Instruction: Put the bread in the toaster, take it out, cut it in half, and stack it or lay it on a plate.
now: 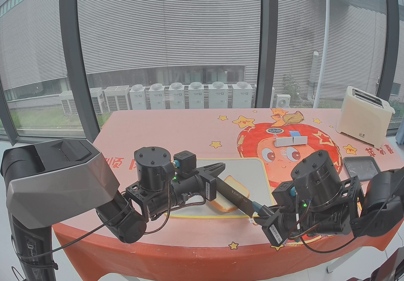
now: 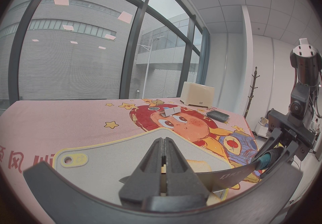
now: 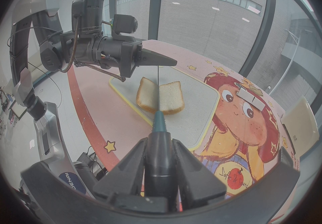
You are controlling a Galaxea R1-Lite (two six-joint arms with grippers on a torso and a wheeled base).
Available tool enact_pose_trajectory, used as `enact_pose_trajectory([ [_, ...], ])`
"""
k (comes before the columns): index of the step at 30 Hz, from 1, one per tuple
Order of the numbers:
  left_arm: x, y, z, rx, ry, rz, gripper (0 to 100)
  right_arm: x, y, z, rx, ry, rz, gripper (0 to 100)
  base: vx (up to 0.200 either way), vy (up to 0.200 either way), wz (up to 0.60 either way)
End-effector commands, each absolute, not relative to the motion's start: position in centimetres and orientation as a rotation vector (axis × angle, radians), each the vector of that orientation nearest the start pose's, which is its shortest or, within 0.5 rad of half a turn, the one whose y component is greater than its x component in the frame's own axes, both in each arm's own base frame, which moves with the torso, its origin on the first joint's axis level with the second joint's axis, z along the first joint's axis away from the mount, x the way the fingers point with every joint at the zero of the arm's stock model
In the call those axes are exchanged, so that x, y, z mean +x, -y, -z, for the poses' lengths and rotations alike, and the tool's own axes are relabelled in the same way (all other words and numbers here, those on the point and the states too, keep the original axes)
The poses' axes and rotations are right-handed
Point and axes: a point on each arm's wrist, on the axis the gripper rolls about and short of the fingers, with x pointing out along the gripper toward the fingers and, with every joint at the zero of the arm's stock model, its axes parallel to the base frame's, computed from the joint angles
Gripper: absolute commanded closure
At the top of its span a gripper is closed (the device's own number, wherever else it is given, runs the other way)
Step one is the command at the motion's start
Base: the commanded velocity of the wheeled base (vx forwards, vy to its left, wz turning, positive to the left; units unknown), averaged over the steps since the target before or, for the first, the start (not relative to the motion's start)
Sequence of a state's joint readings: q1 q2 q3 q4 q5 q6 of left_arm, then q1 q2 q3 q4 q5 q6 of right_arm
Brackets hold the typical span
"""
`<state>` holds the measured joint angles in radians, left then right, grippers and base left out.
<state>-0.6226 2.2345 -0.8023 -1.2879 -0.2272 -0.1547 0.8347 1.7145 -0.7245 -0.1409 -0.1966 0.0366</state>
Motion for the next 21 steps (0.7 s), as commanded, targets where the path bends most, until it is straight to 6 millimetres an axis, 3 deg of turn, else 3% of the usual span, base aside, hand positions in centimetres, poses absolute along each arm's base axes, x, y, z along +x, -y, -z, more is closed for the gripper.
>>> enact_pose_trajectory([
  [1, 30.9, 22.8, -6.4, -0.119, -0.197, 0.836, 100, 18.4, -19.7, -11.1, -0.402, -0.777, -0.583, 100, 0.000, 0.000, 0.00],
  [13, 31.1, 22.8, -5.2, -0.112, -0.232, 0.830, 100, 18.3, -19.6, -12.3, -0.374, -0.735, -0.588, 100, 0.000, 0.000, 0.00],
  [21, 31.0, 22.8, -5.5, -0.114, -0.222, 0.832, 100, 18.4, -19.7, -11.1, -0.402, -0.777, -0.583, 100, 0.000, 0.000, 0.00],
])
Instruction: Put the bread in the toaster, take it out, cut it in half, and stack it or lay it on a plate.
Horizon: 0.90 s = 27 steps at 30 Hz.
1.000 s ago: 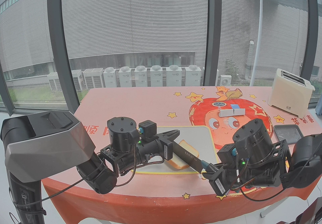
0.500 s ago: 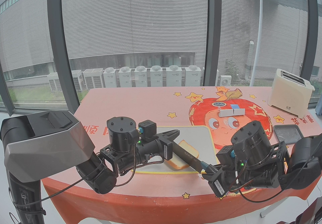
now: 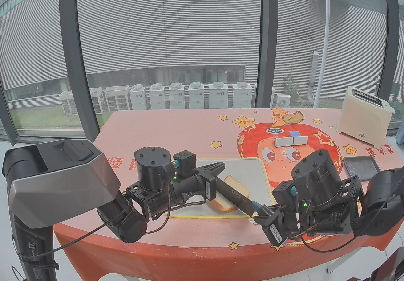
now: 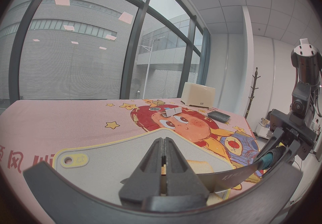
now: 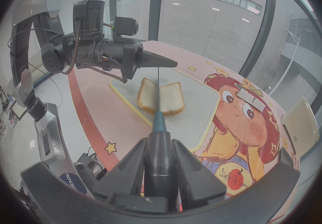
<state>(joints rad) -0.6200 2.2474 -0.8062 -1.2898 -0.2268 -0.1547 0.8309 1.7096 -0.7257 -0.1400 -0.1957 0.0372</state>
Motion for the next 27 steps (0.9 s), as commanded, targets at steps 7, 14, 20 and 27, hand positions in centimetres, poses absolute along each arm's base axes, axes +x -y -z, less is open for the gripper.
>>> enact_pose_trajectory([
  [7, 31.1, 22.8, -5.6, -0.115, -0.218, 0.830, 100, 18.5, -19.7, -11.4, -0.392, -0.767, -0.583, 100, 0.000, 0.000, 0.00],
  [14, 31.2, 22.8, -6.1, -0.119, -0.198, 0.827, 100, 18.7, -19.7, -11.9, -0.376, -0.746, -0.578, 100, 0.000, 0.000, 0.00],
  [20, 31.5, 22.9, -6.8, -0.124, -0.169, 0.819, 100, 19.0, -19.7, -12.1, -0.354, -0.707, -0.578, 100, 0.000, 0.000, 0.00],
  [27, 31.8, 23.1, -7.4, -0.131, -0.140, 0.803, 100, 19.4, -19.6, -12.1, -0.349, -0.710, -0.566, 100, 0.000, 0.000, 0.00],
])
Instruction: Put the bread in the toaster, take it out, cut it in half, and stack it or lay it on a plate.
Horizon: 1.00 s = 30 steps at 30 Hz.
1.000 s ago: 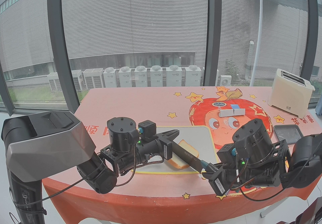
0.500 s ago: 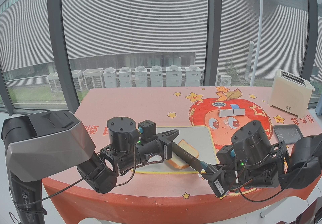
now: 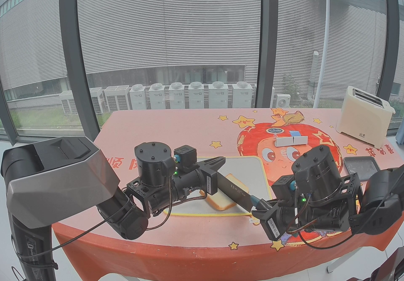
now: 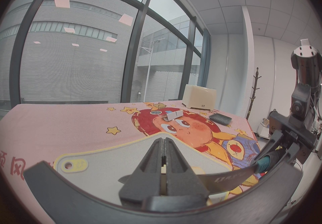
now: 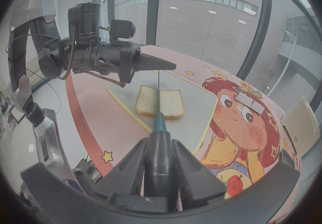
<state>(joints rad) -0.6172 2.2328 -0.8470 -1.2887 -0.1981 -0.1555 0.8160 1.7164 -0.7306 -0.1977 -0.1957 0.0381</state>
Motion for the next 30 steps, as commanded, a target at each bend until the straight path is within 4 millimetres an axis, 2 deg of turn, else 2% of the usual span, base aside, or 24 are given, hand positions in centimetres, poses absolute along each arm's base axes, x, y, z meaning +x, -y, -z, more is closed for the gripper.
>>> enact_pose_trajectory([
  [1, 31.8, 23.1, -7.4, -0.131, -0.140, 0.803, 100, 19.4, -19.6, -12.0, -0.350, -0.712, -0.565, 100, 0.000, 0.000, 0.00],
  [15, 31.0, 24.0, -6.9, -0.130, -0.141, 0.832, 100, 19.3, -19.6, -11.7, -0.358, -0.725, -0.566, 100, 0.000, 0.000, 0.00],
  [30, 31.1, 24.2, -4.7, -0.114, -0.202, 0.833, 100, 19.2, -19.7, -12.3, -0.344, -0.696, -0.573, 100, 0.000, 0.000, 0.00],
])
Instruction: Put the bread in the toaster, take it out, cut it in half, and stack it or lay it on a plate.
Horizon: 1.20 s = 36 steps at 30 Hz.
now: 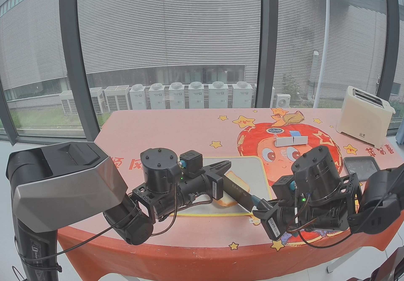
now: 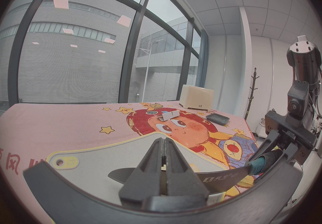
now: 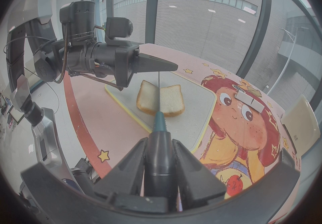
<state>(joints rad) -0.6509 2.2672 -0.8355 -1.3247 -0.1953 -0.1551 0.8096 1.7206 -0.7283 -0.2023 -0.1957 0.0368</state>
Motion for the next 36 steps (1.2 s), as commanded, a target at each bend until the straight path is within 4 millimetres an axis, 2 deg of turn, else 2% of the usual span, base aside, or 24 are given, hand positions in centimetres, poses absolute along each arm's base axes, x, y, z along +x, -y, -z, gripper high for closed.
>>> enact_pose_trajectory([
  [1, 31.1, 24.2, -4.7, -0.113, -0.204, 0.834, 100, 19.2, -19.7, -12.2, -0.343, -0.693, -0.575, 100, 0.000, 0.000, 0.00],
  [18, 30.7, 24.6, -5.2, -0.116, -0.189, 0.846, 100, 19.3, -19.6, -11.0, -0.370, -0.745, -0.562, 100, 0.000, 0.000, 0.00],
  [23, 30.6, 24.6, -5.0, -0.114, -0.197, 0.847, 100, 19.4, -19.6, -11.2, -0.363, -0.733, -0.565, 100, 0.000, 0.000, 0.00],
  [29, 30.8, 24.5, -4.6, -0.112, -0.206, 0.842, 100, 19.3, -19.5, -12.2, -0.338, -0.693, -0.568, 100, 0.000, 0.000, 0.00],
  [36, 30.8, 24.6, -4.5, -0.111, -0.208, 0.844, 100, 19.5, -19.6, -11.4, -0.356, -0.723, -0.563, 100, 0.000, 0.000, 0.00],
])
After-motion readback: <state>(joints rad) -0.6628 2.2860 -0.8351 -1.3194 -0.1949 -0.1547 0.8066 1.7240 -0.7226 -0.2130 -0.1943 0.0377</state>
